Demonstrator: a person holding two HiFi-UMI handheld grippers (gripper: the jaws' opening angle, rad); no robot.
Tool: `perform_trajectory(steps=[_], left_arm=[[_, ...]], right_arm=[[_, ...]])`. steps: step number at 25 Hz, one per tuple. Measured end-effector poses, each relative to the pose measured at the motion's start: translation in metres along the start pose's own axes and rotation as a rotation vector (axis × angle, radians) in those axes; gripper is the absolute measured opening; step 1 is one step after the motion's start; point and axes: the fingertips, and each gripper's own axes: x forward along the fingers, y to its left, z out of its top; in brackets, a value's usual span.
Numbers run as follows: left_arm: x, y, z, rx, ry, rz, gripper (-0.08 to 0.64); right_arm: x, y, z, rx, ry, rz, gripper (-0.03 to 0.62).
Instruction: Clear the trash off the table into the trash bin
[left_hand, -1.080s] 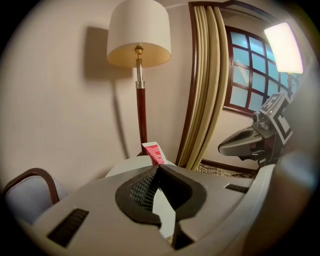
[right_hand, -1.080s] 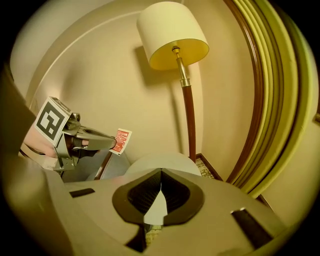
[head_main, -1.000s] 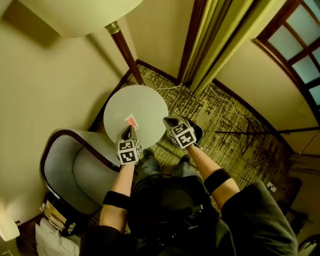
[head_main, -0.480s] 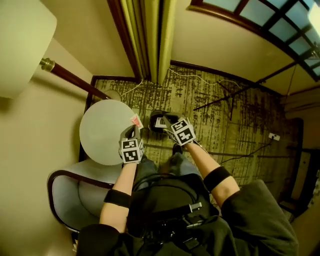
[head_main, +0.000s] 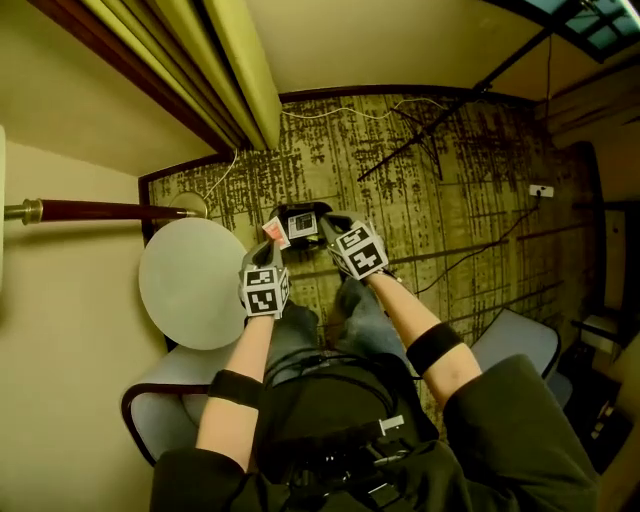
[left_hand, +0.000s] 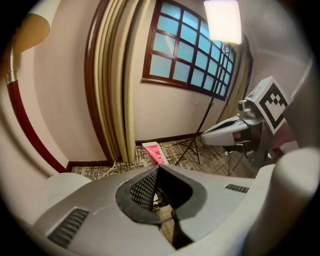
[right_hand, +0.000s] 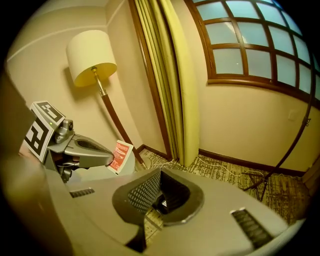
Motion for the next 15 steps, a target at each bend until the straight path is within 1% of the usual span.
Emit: perform_trajectory(steps=[3,7,9,11,15], left_arm=[[0.033,-0.003,-0.019,-0.002,0.046,-0.023,0.000],[0.086,0.005,-0.055,0.005,0.104,-0.020,0.000],[0.110,0.010,-0.073,0.006,0.128,-0.018,0.000],[0.135,0.014,-0.092,-0.015,0.149,-0.014,0.000],[0.192,0.027,-0.134,-0.049,0.187,-0.001,0.000]], right_arm=[[0.020,-0.010,-0.022,0.014,0.018,0.007,0.002],[0.061,-0.029,-0.059,0.033,0.024,0.022,0.002],[0.082,-0.033,-0.079,0.052,0.054,0.043,0.002],[0.105,-0.039,-0.102,0.064,0.085,0.058,0.002],[0.160,-0.054,-0.142,0.066,0.106,0.074,0.002]])
